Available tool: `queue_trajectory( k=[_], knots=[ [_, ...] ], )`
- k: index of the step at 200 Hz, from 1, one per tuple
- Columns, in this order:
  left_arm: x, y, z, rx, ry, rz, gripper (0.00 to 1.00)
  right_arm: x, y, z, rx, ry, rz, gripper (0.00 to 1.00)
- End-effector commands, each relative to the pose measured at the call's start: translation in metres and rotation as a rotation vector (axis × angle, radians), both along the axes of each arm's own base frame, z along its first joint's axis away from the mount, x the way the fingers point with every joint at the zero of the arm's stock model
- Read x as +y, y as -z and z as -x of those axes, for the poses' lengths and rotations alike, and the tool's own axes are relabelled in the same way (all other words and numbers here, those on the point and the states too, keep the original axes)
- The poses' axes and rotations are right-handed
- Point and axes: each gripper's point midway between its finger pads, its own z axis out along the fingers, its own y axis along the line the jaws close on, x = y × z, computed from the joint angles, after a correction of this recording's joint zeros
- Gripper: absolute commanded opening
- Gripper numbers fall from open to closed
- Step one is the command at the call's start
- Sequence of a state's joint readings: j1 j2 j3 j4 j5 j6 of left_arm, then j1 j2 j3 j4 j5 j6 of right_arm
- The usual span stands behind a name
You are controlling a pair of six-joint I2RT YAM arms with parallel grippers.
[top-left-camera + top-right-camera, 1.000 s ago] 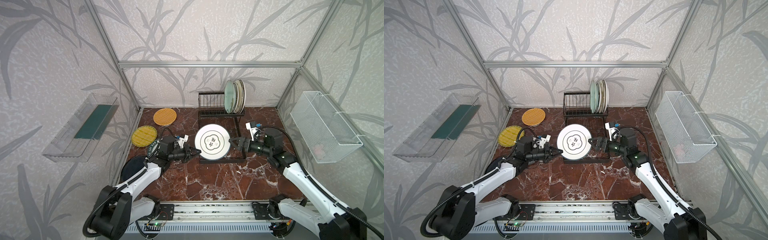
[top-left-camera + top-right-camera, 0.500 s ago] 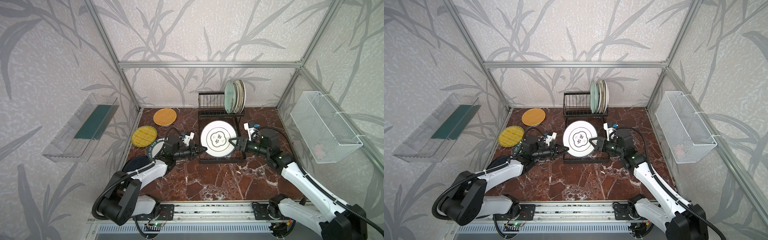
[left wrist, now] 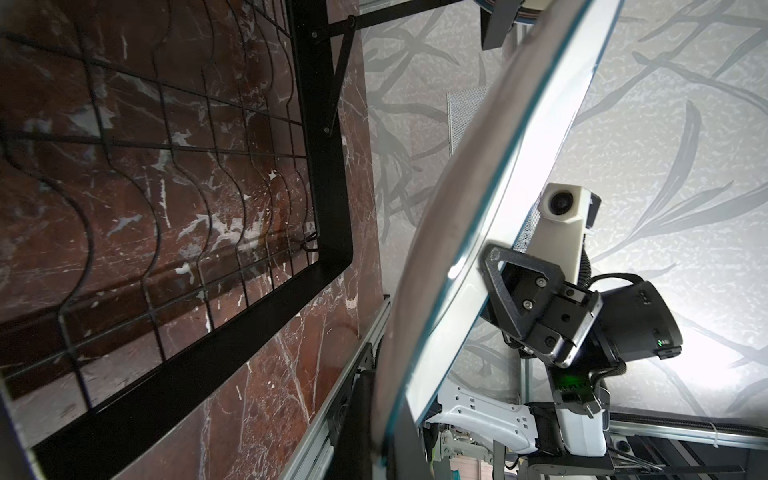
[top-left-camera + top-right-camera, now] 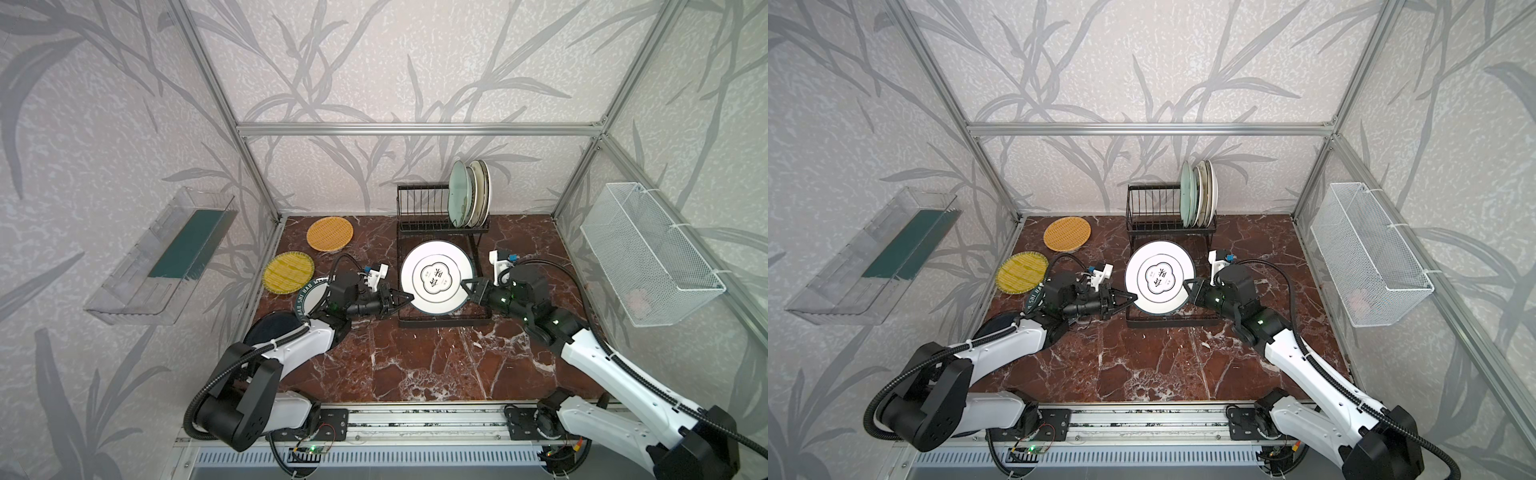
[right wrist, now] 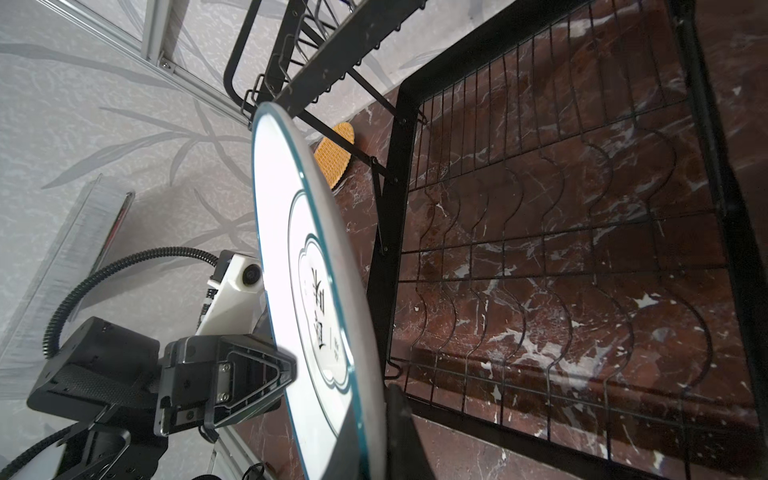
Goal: Load plates into a dish rack
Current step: Place the plate on the dish rack.
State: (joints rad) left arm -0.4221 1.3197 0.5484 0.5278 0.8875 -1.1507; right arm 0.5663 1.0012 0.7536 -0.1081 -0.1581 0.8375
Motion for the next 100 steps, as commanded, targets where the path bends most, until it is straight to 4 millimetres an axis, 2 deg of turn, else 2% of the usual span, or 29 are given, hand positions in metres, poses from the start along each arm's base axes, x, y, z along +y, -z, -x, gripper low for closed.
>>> queue_trajectory(
  k=[1,33,45,59,68,100],
  knots=[
    [0.005,0.006,-0.002,-0.036,-0.02,-0.099,0.07,0.011,-0.043,0.001,-0.072,0.042,-0.075,0.0],
    [0.022,0.009,-0.003,-0.057,-0.099,-0.19,0.62,0.0,-0.05,0.0,-0.076,0.146,0.036,0.0],
    [0.036,0.007,-0.005,-0.078,-0.159,-0.244,0.79,-0.005,-0.057,-0.001,-0.088,0.176,0.073,0.0],
    [0.054,-0.001,-0.005,-0.127,-0.231,-0.307,0.93,-0.007,-0.067,-0.001,-0.116,0.187,0.098,0.0],
    [0.067,-0.009,-0.005,-0.157,-0.278,-0.352,0.99,-0.009,-0.073,-0.001,-0.132,0.197,0.114,0.0],
    [0.103,-0.048,0.0,-0.295,-0.384,-0.468,0.99,-0.014,-0.093,-0.005,-0.182,0.237,0.154,0.0]
  ],
)
